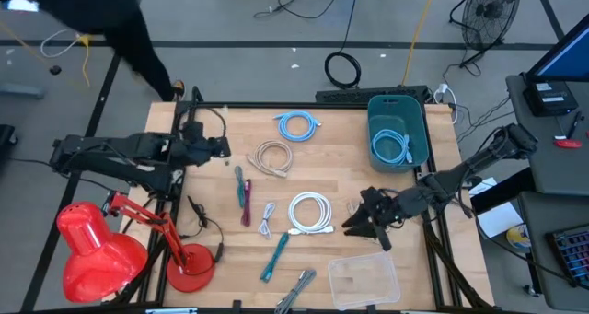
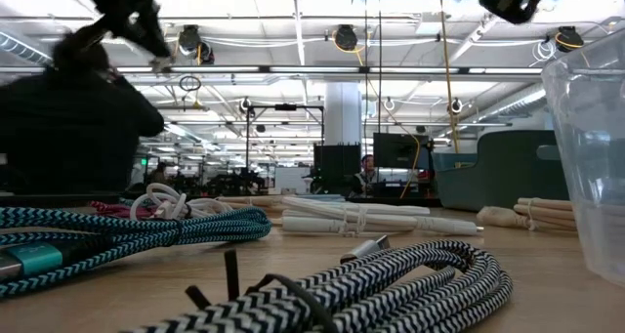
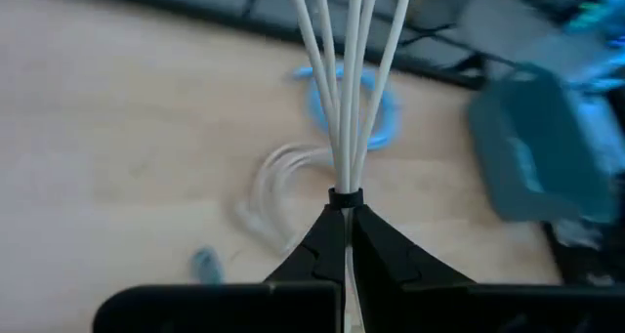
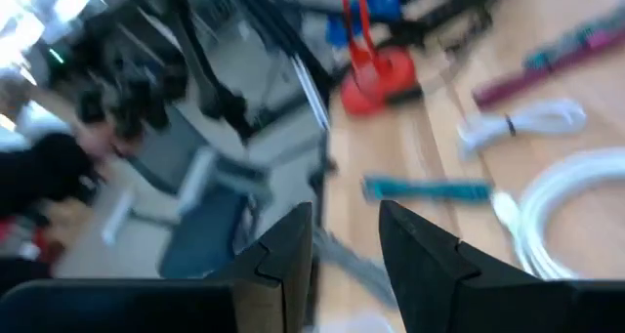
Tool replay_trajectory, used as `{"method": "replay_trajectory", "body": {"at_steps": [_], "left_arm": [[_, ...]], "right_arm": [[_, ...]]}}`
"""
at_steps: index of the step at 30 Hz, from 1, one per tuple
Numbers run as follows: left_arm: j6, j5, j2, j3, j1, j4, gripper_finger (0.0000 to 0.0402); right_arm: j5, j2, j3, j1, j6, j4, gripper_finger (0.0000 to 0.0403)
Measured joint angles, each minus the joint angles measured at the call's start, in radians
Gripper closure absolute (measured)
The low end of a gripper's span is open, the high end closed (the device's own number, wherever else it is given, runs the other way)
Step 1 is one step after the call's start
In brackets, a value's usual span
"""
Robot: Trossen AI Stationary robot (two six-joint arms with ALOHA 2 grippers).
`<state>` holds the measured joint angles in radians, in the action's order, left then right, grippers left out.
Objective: Pick & Place USB Port
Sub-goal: Put the light brown charger cable into the transparent bin
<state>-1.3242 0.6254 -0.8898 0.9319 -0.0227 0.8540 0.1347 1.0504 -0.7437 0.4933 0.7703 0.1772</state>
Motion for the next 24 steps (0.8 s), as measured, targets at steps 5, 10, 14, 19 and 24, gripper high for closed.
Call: {"method": "replay_trajectory", "body": {"at_steps": [5, 10, 14, 19, 24], "left_arm": [[0.234, -0.015, -0.001, 0.009, 0.000, -0.280, 0.0398], [0.356, -0.141, -0.040, 0.009, -0.002, -0.519, 0.0398], [0.423, -0.268, -0.098, 0.009, -0.027, -0.656, 0.0398], [0.431, -0.344, -0.183, 0.009, -0.058, -0.760, 0.0398], [0.459, -0.419, -0.248, 0.009, -0.069, -0.911, 0.0398]], "right_arm": [[0.064, 0.000, 0.000, -0.067, -0.027, 0.179, 0.0289], [0.240, 0.004, 0.000, -0.127, -0.122, 0.304, 0.0289], [0.262, 0.022, 0.000, -0.199, -0.151, 0.340, 0.0288], [0.257, 0.082, 0.000, -0.258, -0.084, 0.395, 0.0266], [0.173, 0.179, 0.000, -0.294, -0.067, 0.559, 0.0228]]}}
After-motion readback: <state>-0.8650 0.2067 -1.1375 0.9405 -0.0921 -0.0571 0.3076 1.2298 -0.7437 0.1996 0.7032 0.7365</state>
